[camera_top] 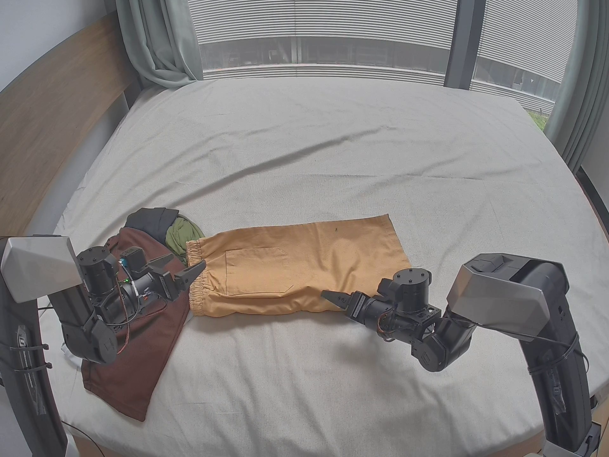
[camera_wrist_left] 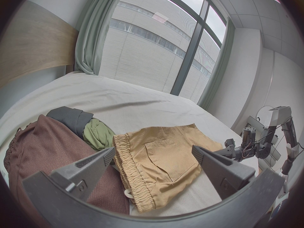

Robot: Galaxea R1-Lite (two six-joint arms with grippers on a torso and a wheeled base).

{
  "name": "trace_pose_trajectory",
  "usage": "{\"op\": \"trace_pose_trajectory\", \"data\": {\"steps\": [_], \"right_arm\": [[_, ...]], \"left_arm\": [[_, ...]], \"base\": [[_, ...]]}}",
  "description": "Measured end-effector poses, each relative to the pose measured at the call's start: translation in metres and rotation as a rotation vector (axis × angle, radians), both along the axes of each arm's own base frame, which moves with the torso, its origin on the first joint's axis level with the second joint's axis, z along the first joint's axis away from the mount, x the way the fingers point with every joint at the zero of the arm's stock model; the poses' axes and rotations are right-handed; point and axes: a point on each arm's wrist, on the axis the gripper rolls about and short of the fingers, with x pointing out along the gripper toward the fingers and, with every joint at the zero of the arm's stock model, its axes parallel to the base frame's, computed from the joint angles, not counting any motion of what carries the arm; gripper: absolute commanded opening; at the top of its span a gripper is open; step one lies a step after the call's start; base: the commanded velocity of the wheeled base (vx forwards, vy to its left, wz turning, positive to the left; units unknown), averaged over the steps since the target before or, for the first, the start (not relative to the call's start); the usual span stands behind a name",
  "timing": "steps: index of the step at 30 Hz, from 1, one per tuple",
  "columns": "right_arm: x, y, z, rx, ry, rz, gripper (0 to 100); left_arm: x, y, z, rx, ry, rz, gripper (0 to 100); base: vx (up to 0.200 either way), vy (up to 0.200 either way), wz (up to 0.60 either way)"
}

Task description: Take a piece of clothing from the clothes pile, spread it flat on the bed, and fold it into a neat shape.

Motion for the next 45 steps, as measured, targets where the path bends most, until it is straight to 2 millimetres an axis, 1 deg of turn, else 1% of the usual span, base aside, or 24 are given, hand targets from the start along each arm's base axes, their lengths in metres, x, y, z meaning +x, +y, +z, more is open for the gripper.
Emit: {"op": "trace_pose_trajectory", "data": {"steps": [5, 15, 16, 23, 29, 38, 40, 45], "right_arm": [[0.006, 0.005, 0.000, 0.015, -0.017, -0.029, 100], [0.014, 0.008, -0.003, 0.013, -0.043, -0.084, 100], [0.014, 0.008, -0.004, 0.012, -0.043, -0.085, 0], [0.013, 0.007, -0.008, 0.002, -0.031, -0.092, 0], [0.013, 0.007, -0.007, 0.010, -0.053, -0.100, 0], [0.007, 0.002, -0.008, -0.013, -0.078, -0.094, 0], [0.004, -0.001, -0.008, -0.029, -0.082, -0.092, 0], [-0.013, -0.015, -0.010, -0.085, -0.059, -0.086, 0]], "left_arm": [[0.001, 0.000, 0.000, -0.009, 0.002, 0.003, 100], [0.002, 0.004, 0.002, -0.021, 0.001, 0.016, 100], [0.002, 0.005, 0.002, -0.028, 0.005, 0.018, 100], [0.002, 0.005, 0.003, -0.044, 0.011, 0.019, 100], [0.002, 0.004, 0.003, -0.047, 0.011, 0.016, 100], [0.001, 0.004, 0.003, -0.048, 0.013, 0.015, 100], [0.001, 0.004, 0.003, -0.048, 0.013, 0.014, 100], [0.001, 0.003, 0.003, -0.048, 0.014, 0.008, 100]], "base": [[0.000, 0.000, 0.00], [0.000, 0.000, 0.00], [0.000, 0.000, 0.00], [0.000, 0.000, 0.00], [0.000, 0.000, 0.00], [0.000, 0.000, 0.00], [0.000, 0.000, 0.00], [0.000, 0.000, 0.00]]}}
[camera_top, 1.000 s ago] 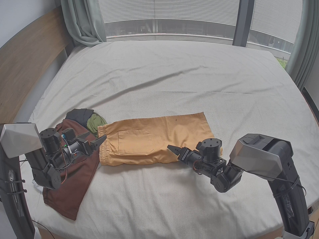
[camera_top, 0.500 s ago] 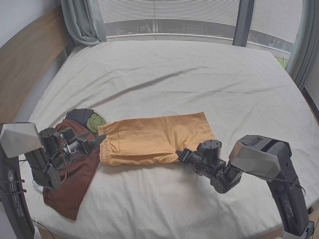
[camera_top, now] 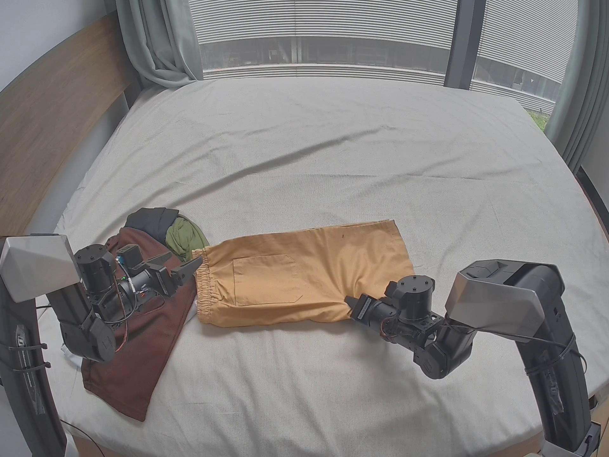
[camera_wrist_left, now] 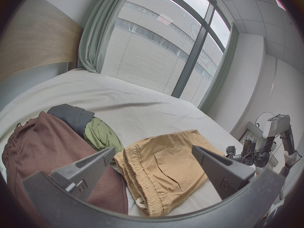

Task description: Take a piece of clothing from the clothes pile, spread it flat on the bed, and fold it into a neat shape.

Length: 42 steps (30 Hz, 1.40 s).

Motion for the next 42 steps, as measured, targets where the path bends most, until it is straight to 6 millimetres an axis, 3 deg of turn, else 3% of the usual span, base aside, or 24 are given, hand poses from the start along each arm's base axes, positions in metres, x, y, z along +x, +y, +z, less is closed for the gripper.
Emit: {"op": "trace_pose_trajectory", "data": {"steps": [22, 35, 42], "right_arm": [[-0.058, -0.033, 0.017, -0.136, 0.043, -0.010, 0], [-0.089, -0.047, 0.015, -0.185, 0.060, -0.001, 0], [-0.095, -0.049, 0.012, -0.199, 0.081, 0.004, 0]], "left_arm": [[-0.002, -0.007, -0.001, -0.038, 0.023, -0.071, 100], [-0.007, -0.011, 0.001, -0.070, 0.050, -0.106, 100], [-0.014, -0.017, -0.002, -0.077, 0.080, -0.145, 100]], "base": [[0.000, 0.000, 0.00], [0.000, 0.000, 0.00], [0.000, 0.000, 0.00]]}}
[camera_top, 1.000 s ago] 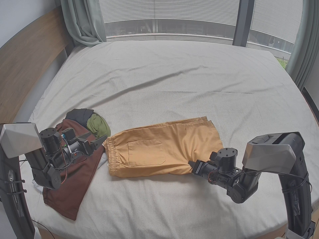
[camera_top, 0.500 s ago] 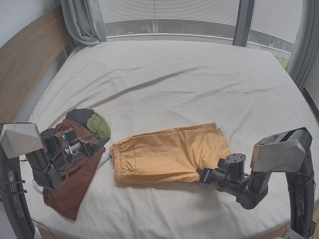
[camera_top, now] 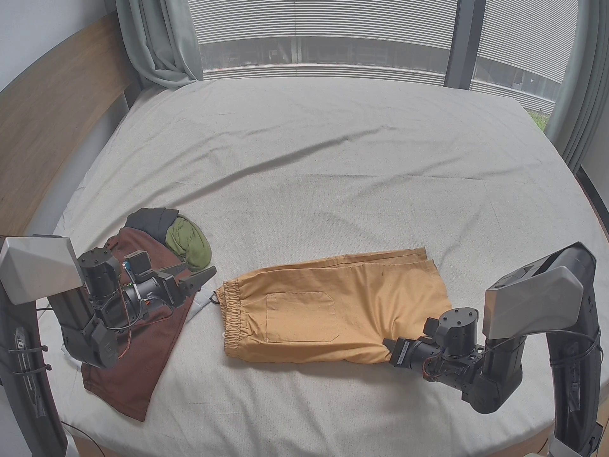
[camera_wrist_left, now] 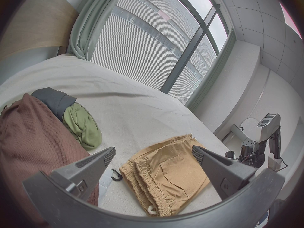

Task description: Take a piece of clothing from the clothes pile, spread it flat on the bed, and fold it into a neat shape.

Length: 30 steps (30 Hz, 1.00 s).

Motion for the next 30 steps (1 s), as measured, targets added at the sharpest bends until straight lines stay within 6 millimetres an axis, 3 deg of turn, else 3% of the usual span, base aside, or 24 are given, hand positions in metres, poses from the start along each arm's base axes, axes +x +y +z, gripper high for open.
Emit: {"op": "trace_pose_trajectory", "data": {"steps": [3, 4, 13, 20, 30], "right_arm": [[-0.002, 0.000, -0.001, -0.005, 0.004, 0.008, 0], [-0.002, 0.000, -0.001, -0.008, 0.003, 0.011, 100], [-0.007, -0.001, 0.000, -0.018, 0.015, 0.028, 100], [-0.033, -0.007, 0.006, -0.016, 0.091, 0.112, 100], [-0.070, 0.002, 0.032, 0.031, 0.086, 0.276, 100]], "left_arm": [[-0.002, -0.003, -0.002, -0.001, 0.013, -0.008, 100], [-0.003, -0.003, -0.002, -0.001, 0.015, -0.010, 100], [-0.004, -0.006, -0.004, -0.019, 0.039, -0.021, 100], [-0.003, -0.006, -0.007, -0.024, 0.050, -0.020, 100], [-0.001, -0.006, -0.020, -0.023, 0.083, -0.017, 100]], "base": [[0.000, 0.000, 0.00], [0.000, 0.000, 0.00], [0.000, 0.000, 0.00], [0.000, 0.000, 0.00], [0.000, 0.000, 0.00]]}}
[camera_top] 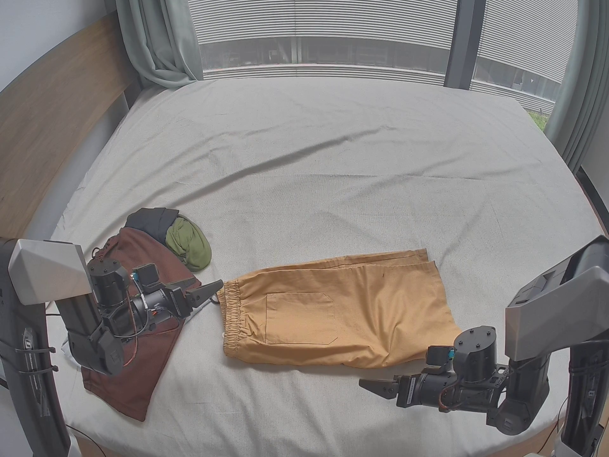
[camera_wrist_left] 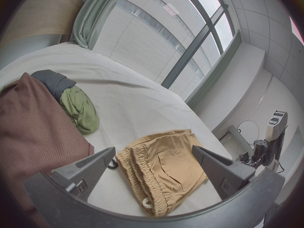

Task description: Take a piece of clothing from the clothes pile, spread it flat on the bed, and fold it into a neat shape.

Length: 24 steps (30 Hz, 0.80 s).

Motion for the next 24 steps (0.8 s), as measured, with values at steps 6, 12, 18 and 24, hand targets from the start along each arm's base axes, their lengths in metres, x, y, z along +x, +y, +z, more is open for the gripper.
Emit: {"op": "trace_pose_trajectory", "data": {"steps": [6, 12, 18, 24], "right_arm": [[-0.007, 0.003, 0.019, 0.056, -0.037, 0.054, 100], [0.004, 0.006, 0.041, 0.125, -0.127, 0.048, 100], [0.027, -0.001, 0.057, 0.184, -0.211, 0.002, 100], [0.050, -0.015, 0.067, 0.224, -0.270, -0.032, 100]], "left_arm": [[-0.001, 0.000, -0.005, 0.001, 0.018, -0.001, 100], [-0.001, -0.001, -0.010, 0.004, 0.033, -0.003, 100], [-0.002, -0.001, -0.014, 0.004, 0.046, -0.006, 100], [-0.002, -0.002, -0.018, 0.003, 0.056, -0.013, 100]], "base": [[0.000, 0.000, 0.00], [0.000, 0.000, 0.00], [0.000, 0.000, 0.00], [0.000, 0.000, 0.00]]}}
